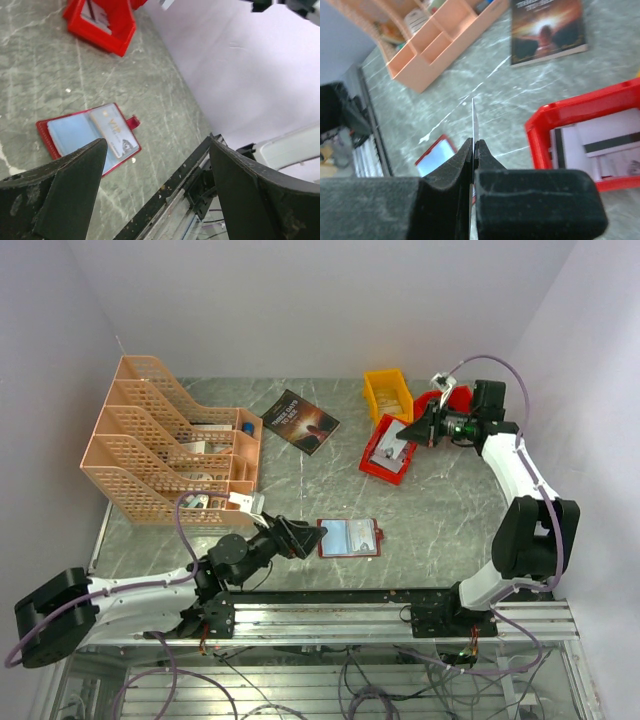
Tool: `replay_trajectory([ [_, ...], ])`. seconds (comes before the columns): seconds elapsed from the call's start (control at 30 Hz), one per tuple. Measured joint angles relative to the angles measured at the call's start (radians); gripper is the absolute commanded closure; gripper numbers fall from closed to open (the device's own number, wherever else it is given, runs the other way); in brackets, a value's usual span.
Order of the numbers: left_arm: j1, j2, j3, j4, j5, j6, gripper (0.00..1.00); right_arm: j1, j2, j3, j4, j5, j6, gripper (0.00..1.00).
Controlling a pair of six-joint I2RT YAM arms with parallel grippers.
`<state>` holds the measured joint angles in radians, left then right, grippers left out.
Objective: Put the credit cards into the card holder
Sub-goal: Adjust the credit card.
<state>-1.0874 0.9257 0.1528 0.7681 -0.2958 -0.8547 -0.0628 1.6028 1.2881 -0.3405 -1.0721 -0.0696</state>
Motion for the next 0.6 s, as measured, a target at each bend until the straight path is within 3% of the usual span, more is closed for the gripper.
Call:
replay_trajectory([
  [0.3,0.0,-0.055,0.037,-0.011,0.066,0.056,0.07,0.039,-0.029,-0.061,-0.326,-0.197,-0.38,1.0],
  [0.6,0.011,0.04,0.056,-0.005,0.147,0.068,0.09,0.157,-0.1,-0.139,-0.435,-0.233,-0.562,1.0],
])
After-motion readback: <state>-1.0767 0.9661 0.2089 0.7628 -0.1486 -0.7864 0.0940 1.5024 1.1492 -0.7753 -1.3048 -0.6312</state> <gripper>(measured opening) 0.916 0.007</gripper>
